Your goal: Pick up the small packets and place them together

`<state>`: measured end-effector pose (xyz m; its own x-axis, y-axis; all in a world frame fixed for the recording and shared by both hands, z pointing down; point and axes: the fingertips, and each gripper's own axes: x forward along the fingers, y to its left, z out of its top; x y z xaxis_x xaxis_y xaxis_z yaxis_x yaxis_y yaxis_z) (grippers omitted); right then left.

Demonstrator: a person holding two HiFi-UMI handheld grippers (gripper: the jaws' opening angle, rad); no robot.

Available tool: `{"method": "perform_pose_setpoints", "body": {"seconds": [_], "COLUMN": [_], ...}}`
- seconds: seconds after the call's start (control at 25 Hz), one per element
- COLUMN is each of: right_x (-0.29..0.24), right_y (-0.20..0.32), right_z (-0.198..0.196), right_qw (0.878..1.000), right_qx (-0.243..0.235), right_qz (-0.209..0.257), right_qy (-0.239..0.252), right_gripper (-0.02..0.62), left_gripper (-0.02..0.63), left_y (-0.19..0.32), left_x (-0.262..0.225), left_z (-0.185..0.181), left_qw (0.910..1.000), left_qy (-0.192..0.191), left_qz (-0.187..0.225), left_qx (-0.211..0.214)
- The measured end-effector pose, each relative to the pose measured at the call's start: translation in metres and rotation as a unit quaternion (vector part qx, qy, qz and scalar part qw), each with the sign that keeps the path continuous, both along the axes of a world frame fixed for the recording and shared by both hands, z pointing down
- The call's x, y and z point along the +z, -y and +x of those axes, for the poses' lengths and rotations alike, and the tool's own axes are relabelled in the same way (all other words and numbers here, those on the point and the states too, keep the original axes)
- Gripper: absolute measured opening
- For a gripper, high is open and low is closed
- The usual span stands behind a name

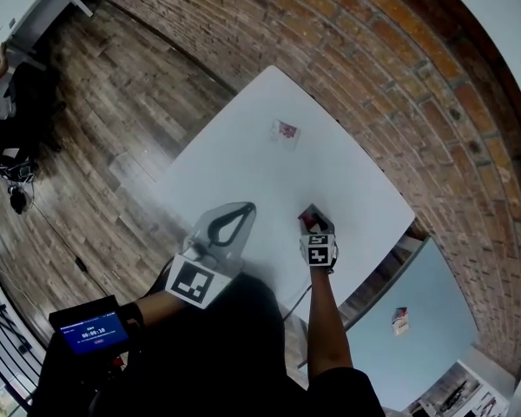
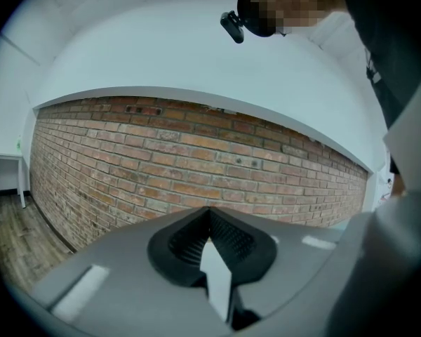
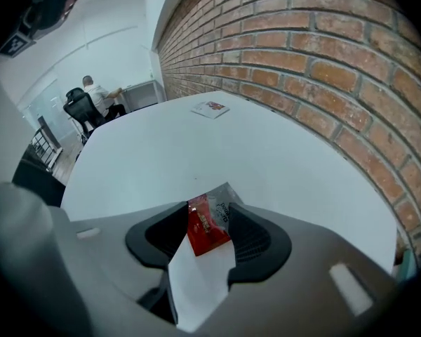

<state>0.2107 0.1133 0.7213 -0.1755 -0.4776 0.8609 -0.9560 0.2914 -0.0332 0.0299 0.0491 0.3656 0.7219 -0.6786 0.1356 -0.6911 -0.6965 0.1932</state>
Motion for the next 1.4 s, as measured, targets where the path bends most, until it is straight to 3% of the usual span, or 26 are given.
{"method": "perform_pose_setpoints", "body": {"seconds": [0.12, 0.24, 0.64, 1.04, 1.4], "right_x": [0.001, -0.003, -0.036, -0.073, -0.064], "right_y": [0.003, 0.009, 0.006, 0.057, 0.150], "right_z": [0.000, -0.004, -0.010, -0.024, -0.041], "right_qw": [1.000, 1.000, 0.998, 0.990, 0.979], "right_qx": [0.017, -0.001, -0.008, 0.055, 0.138], "right_qz": [-0.002, 0.002, 0.055, 0.102, 0.100], "right_qy": [0.010, 0.003, 0.027, 0.079, 0.114], "right_gripper": [0.186, 0.189, 0.193, 0.189, 0.187], "left_gripper": [0.002, 0.002, 0.002, 0.002, 0.002], "left_y": [0.001, 0.005, -0.015, -0.009, 0.053], "left_x": [0.001, -0.001, -0.003, -0.006, 0.006], "left_z": [-0.002, -0.002, 0.007, 0.013, -0.047], "left_qw": [1.0000, 0.9999, 0.9996, 0.9995, 0.9991], "left_qy": [0.000, 0.001, 0.020, -0.002, -0.006], "left_qz": [-0.004, -0.003, 0.009, 0.016, -0.005], "left_qx": [-0.006, -0.010, -0.017, 0.026, 0.041]}}
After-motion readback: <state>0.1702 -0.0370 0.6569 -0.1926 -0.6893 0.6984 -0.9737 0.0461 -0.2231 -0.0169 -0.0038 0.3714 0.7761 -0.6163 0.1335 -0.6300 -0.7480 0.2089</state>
